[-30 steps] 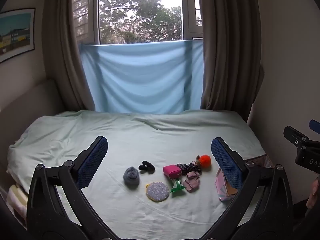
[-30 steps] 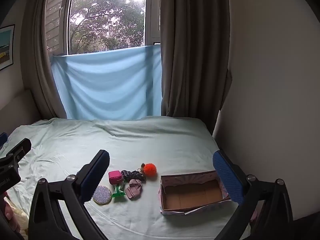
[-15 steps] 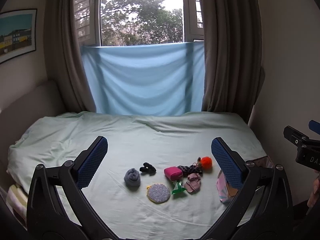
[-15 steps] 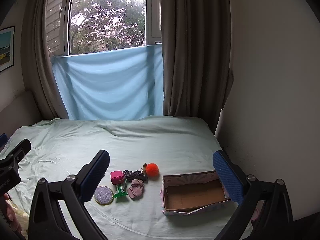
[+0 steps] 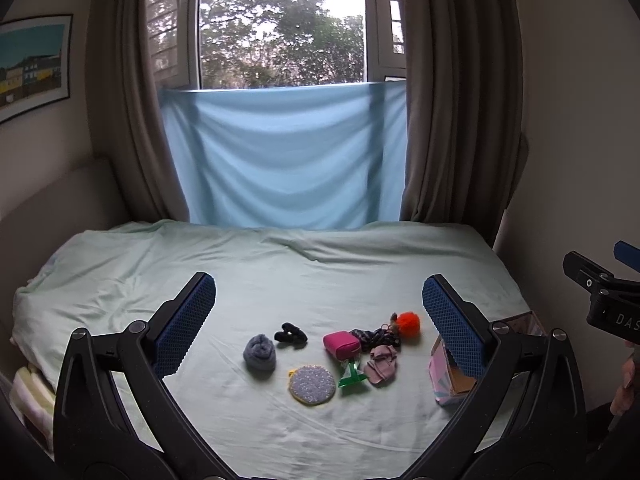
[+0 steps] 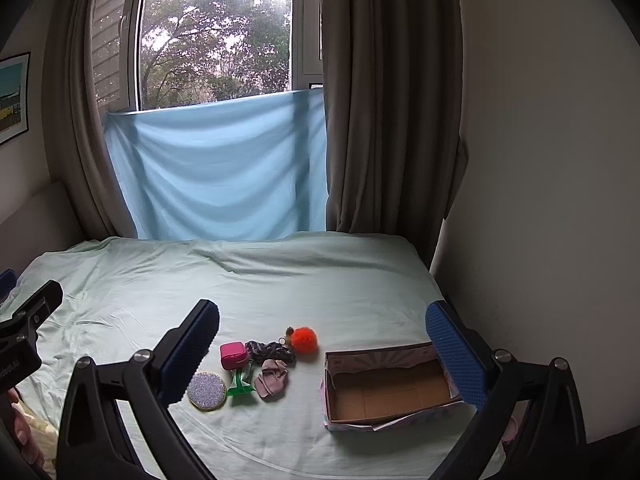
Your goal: Organize soft objects
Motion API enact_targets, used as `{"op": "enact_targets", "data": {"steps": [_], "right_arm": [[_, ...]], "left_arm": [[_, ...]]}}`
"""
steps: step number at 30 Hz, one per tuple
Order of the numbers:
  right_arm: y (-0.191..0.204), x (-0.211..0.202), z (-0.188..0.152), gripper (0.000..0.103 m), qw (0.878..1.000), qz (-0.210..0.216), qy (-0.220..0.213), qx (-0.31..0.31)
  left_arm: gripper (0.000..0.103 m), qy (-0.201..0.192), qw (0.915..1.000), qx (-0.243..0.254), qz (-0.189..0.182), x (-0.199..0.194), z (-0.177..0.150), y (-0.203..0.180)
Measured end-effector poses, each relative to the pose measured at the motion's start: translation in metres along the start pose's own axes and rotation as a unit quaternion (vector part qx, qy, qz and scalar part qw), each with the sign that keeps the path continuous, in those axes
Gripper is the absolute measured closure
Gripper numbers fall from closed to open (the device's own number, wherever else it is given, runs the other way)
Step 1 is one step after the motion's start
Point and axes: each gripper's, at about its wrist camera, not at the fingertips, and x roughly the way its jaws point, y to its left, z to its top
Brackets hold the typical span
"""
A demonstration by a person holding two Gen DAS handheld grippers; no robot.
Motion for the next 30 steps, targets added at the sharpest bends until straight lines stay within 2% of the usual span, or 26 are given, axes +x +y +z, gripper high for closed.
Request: {"op": "enact_targets", "data": {"steps": [30], "right_arm": [[0.000,0.003,0.003,0.000,1.000,-0.001,0.001,0.000]], "left_arm": [[0.000,0.015,0.9999,0.003,-0.004,0.013,0.005,-0.011]]}}
